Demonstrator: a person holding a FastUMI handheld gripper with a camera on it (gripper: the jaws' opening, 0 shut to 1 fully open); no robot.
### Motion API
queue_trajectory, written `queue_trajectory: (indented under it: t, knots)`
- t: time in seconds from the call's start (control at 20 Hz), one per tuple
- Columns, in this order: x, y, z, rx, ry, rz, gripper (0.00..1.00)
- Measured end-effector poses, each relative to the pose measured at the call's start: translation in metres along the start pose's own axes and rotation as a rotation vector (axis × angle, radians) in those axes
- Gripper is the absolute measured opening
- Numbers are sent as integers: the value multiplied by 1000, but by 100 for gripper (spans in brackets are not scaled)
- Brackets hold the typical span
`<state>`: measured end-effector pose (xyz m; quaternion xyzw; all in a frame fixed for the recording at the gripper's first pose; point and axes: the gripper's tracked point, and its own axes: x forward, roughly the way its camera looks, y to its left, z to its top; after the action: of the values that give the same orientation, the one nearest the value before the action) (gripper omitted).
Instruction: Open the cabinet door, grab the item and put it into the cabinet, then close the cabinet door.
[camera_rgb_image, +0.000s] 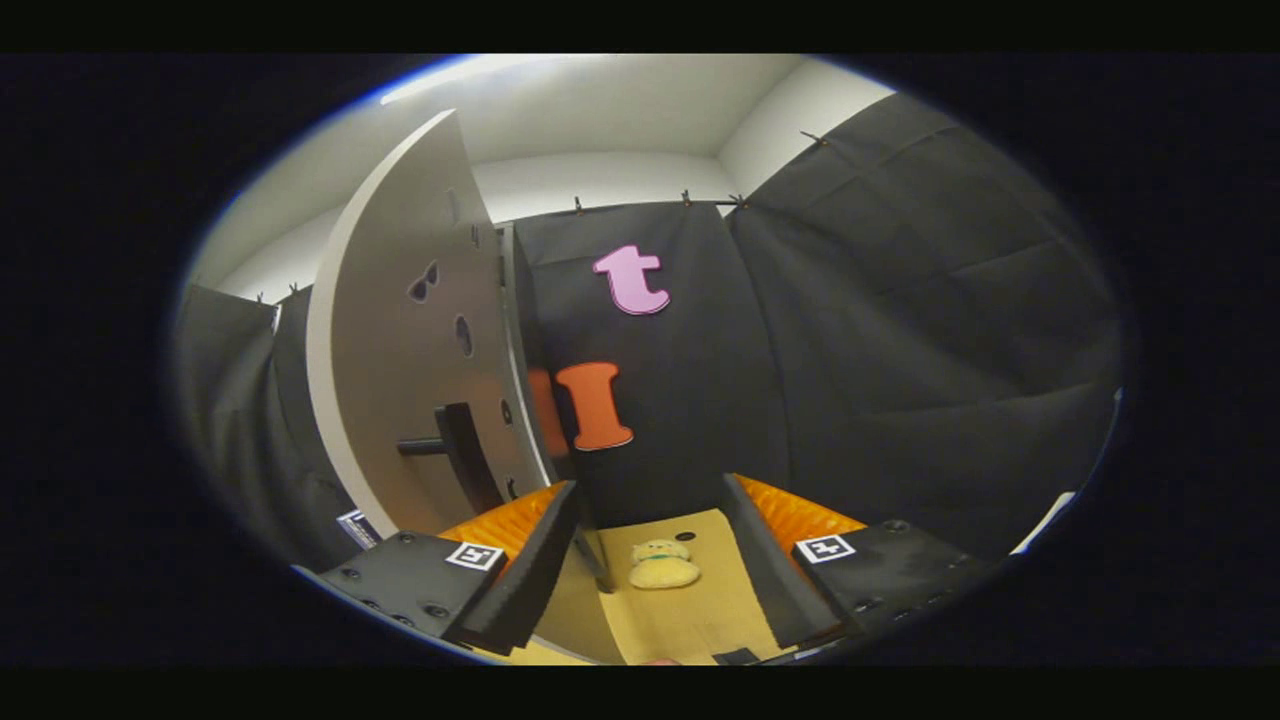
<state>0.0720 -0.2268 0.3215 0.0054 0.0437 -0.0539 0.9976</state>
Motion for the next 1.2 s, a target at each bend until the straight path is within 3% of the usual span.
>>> queue_trajectory:
  t: [0.2,0.85,1.2]
  knots:
    - [-5,7,3,-16,-27,-37,95]
    - [-34,78,-5,-116,-66,-163,93]
    - [-32,136,-15,-146,-63,-139,92]
